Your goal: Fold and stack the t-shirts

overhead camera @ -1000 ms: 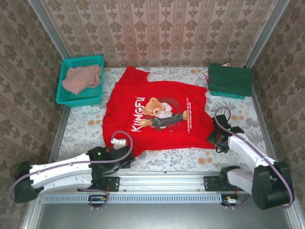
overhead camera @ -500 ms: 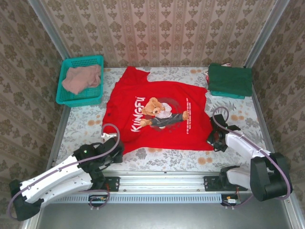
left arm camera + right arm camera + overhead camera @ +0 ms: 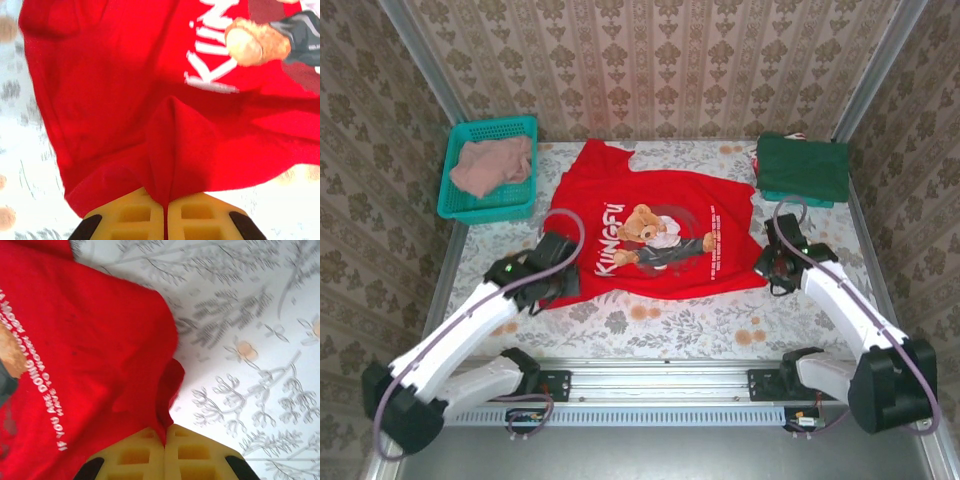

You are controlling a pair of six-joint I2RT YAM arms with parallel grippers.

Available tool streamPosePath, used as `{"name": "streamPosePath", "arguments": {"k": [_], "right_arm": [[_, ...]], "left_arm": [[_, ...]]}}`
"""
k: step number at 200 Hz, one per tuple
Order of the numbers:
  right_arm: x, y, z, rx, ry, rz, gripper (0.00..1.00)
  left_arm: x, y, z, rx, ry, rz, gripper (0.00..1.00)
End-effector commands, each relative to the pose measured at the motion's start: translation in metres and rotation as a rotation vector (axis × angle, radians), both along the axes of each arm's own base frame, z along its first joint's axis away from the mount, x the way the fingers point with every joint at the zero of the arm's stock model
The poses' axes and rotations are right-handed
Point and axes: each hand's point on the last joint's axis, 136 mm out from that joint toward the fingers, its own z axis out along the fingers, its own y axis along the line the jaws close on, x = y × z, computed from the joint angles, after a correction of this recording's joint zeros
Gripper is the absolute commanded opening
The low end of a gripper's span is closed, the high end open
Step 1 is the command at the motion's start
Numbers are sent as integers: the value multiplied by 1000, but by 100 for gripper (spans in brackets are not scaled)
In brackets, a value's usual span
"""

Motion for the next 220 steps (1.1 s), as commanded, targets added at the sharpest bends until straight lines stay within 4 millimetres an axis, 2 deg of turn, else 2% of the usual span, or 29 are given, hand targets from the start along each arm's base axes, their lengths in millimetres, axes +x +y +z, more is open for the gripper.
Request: {"name": "streamPosePath", "arguments": {"k": [1, 25, 30, 56, 76, 78, 83, 117, 132, 141, 148, 158, 163, 171, 189, 207, 213, 220], "right_arm": [[27, 0, 10, -31, -6, 42, 0], [57, 1, 16, -50, -3, 60, 0], [62, 1, 8, -58, 23, 65, 0], [87, -4, 0, -65, 45, 66, 0], [104, -6, -6, -61, 47, 64, 0], [105, -5, -8, -60, 50, 65, 0], [109, -6, -9, -59, 54, 67, 0], [132, -12, -18, -50, 58, 58, 0], [139, -14, -28, -39, 87, 56, 0], [143, -13, -32, -29, 103, 64, 6], [145, -13, -33, -30, 113, 65, 6], [148, -13, -30, -30, 109, 74, 11], [150, -13, -27, -33, 102, 78, 16], [150, -14, -20, -43, 91, 84, 31], [144, -21, 2, -92, 65, 89, 39], [132, -21, 26, -163, 16, 109, 49], [127, -15, 33, -178, -6, 132, 50], [123, -2, 37, -187, -33, 180, 52]], "left_arm": [[43, -17, 9, 79, -41, -176, 7], [79, -26, 5, 131, -34, -235, 7], [86, -27, 3, 139, -32, -239, 6], [118, -24, -5, 162, -18, -227, 3], [134, -26, -12, 168, 2, -230, 2], [138, -19, -13, 169, 5, -210, 2], [142, -16, -14, 173, 11, -200, 1], [171, -9, -22, 206, 24, -186, 0], [183, -10, -30, 191, 50, -186, 0], [190, -12, -33, 189, 58, -192, 0], [195, -13, -37, 192, 70, -198, 0], [200, -14, -42, 197, 91, -204, 0], [202, -15, -46, 199, 106, -206, 0], [204, -15, -51, 205, 126, -211, 0], [209, -13, -61, 219, 153, -206, 1], [213, -13, -68, 215, 174, -199, 17], [215, -12, -69, 218, 176, -192, 26], [217, -12, -69, 222, 177, -190, 29]]}}
